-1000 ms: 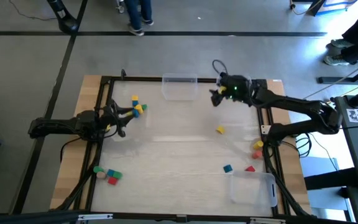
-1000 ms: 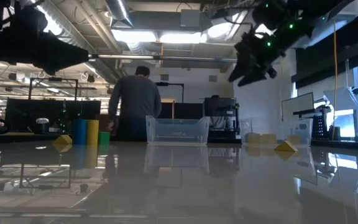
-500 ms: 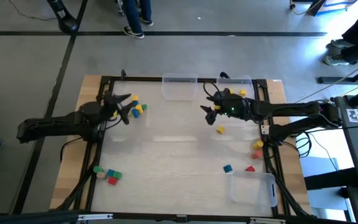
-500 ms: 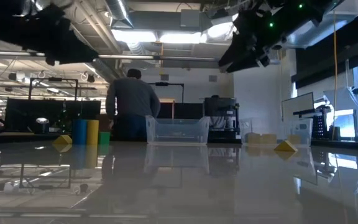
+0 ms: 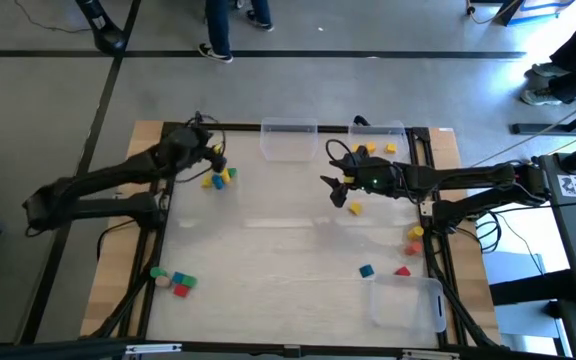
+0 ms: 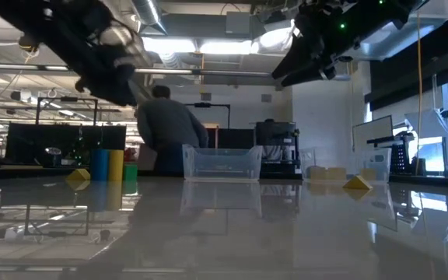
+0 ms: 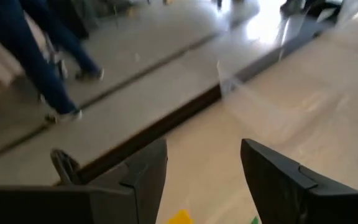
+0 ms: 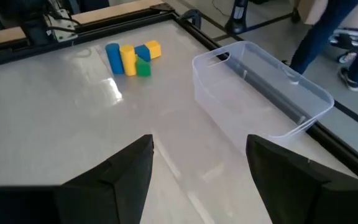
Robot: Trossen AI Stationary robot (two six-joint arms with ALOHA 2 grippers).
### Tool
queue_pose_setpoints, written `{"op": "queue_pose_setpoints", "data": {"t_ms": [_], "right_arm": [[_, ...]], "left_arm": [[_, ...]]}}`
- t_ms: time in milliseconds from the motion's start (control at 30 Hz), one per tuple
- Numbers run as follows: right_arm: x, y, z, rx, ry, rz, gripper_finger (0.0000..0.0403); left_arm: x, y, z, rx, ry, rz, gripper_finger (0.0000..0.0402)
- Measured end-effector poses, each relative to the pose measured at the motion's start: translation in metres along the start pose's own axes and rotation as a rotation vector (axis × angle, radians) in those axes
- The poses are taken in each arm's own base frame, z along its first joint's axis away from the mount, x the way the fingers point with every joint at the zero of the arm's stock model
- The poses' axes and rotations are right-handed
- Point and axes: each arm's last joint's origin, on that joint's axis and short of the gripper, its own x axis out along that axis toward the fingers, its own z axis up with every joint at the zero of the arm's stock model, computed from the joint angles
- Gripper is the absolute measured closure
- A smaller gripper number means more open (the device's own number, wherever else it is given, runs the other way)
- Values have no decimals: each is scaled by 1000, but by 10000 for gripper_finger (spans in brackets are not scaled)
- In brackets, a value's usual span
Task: Sort blocks by size
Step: Put the yellow square block into the top right transparent bin
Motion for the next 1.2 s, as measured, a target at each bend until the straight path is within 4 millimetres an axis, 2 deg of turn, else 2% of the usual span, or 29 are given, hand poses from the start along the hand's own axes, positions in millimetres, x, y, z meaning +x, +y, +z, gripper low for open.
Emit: {"op": "queue_pose_setpoints", "data": {"t_ms": [167, 300, 600, 767, 867, 1033, 1200], "right_arm": [[0, 0, 0, -55, -1, 0, 149], [0, 0, 0, -72, 3, -1, 149], [0, -1, -5, -174, 45, -3, 149], [0, -1, -6, -183, 57, -4, 149], [0, -1, -6, -174, 56, -4, 149], [0, -1, -5, -154, 55, -4, 149], [0, -1, -5, -124, 53, -5, 149]], "left_arm": [[28, 10, 9, -30, 206, -15, 208], [42, 17, 9, -51, 342, 26, 208], [50, 19, 5, -126, 373, 80, 208], [51, 19, 8, -112, 335, 78, 207], [53, 24, 9, -167, 329, 51, 207], [66, 35, 0, -218, 400, 91, 207], [83, 41, -9, -257, 464, 29, 207]]}}
